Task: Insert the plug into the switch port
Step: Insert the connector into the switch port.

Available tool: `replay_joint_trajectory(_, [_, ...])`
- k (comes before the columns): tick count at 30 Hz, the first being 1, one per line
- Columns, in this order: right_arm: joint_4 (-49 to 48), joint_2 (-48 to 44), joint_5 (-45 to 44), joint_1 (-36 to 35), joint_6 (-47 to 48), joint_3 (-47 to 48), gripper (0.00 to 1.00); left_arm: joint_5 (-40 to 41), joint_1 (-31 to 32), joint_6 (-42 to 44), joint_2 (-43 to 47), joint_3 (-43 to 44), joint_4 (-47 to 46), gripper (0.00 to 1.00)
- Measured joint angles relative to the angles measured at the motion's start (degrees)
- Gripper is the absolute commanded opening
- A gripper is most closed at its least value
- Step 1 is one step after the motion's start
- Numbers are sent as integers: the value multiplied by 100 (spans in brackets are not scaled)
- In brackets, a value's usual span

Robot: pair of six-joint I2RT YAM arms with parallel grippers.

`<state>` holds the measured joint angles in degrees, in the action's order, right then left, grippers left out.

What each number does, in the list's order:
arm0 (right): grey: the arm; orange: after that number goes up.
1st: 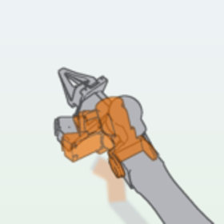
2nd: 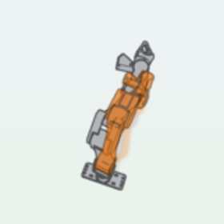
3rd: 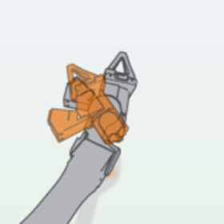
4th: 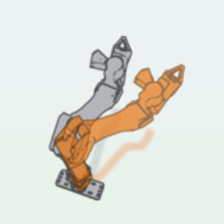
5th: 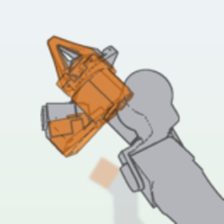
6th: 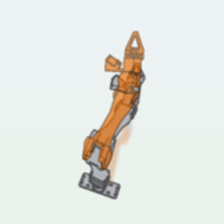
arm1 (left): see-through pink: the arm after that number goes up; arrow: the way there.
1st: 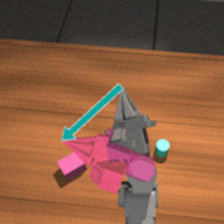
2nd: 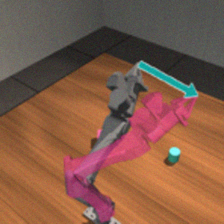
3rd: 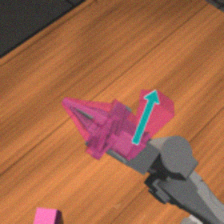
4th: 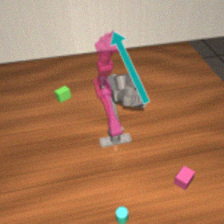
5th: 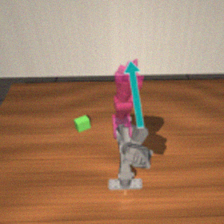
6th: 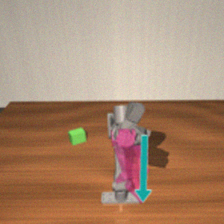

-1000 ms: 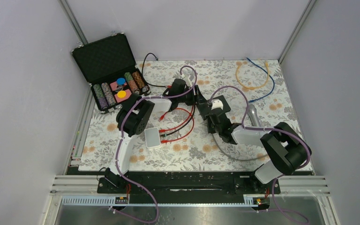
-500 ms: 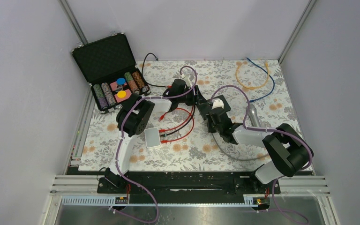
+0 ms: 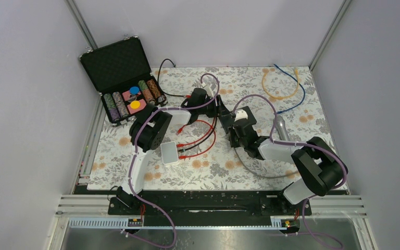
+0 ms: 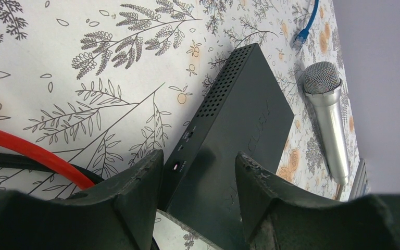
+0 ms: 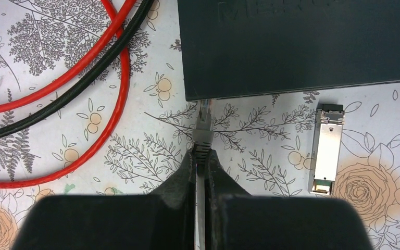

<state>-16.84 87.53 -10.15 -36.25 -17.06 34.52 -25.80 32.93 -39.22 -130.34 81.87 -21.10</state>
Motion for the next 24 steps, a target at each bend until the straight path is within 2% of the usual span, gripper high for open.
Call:
replay_joint_trajectory(6, [-149, 0, 0, 7, 114, -79, 0, -7, 0, 42, 0, -31, -48, 52])
replay_joint_trajectory(9, [-302, 22, -9, 37, 249, -140, 0, -44, 0, 72, 0, -66, -129, 47])
replay_joint_trajectory(24, [-509, 136, 310, 256, 588, -203, 0, -81, 0, 219, 68, -459, -649, 42])
